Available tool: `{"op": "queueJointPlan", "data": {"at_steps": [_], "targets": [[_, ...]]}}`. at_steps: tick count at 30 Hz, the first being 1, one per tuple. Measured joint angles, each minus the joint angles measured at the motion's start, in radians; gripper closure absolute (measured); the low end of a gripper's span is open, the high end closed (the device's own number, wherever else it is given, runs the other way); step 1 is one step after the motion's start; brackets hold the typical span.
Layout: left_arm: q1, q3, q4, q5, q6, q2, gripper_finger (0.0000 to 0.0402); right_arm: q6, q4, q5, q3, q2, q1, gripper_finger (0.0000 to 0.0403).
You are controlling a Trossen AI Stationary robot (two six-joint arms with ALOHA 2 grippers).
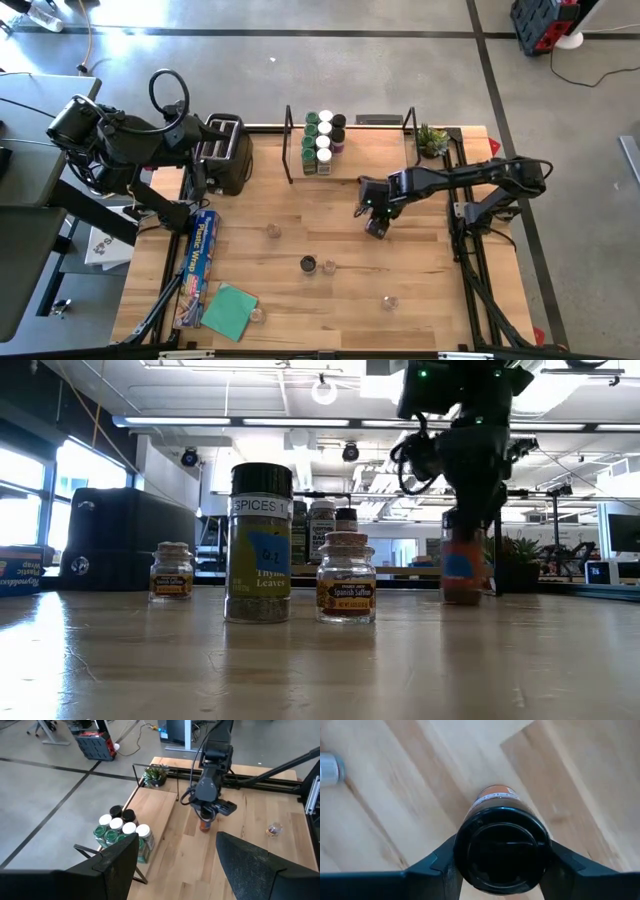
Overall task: Shelf spices
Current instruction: Put the right black seasoning bottle on the shelf aligned with the other black seasoning bottles
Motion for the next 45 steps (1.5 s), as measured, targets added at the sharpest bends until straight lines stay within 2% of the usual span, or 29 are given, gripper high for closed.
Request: {"op": "queueJointPlan", "data": {"at_steps": [5,8,10,13,15,23,31,37,45], "targets": [[0.0,0.0,0.0,0.0,0.0,0.0,0.014,0.057,0.035,0.019,0.007,0.0,-0.026,0.0216],[0.0,0.0,0.0,0.0,0.0,0.0,0.014,0.072,0.033,0.023,0.059,0.001,-0.049,0.0216],[0.0,0.0,0.0,0.0,0.0,0.0,0.014,0.077,0.011,0.042,0.131,0.001,-0.079,0.0216],[0.0,0.0,0.0,0.0,0.008,0.0,0.014,0.118,-0.119,0.161,0.282,0.015,-0.128,0.0216],[0.0,0.0,0.0,-0.006,0.018,0.0,0.014,0.114,-0.2,0.193,0.385,0.044,-0.175,0.0216],[0.003,0.0,0.0,-0.024,0.028,0.0,0.014,-0.038,-0.297,0.118,0.683,0.286,-0.339,0.0217],[0.003,0.0,0.0,-0.026,0.026,0.0,0.014,-0.075,-0.331,0.107,0.912,0.5,-0.378,0.0217],[0.003,0.0,0.0,-0.028,0.025,0.0,0.014,-0.073,-0.313,0.116,0.953,0.532,-0.378,0.0174],[0.003,0.0,0.0,-0.03,0.026,0.0,0.014,-0.085,-0.3,0.156,0.952,0.532,-0.378,0.0165]]}}
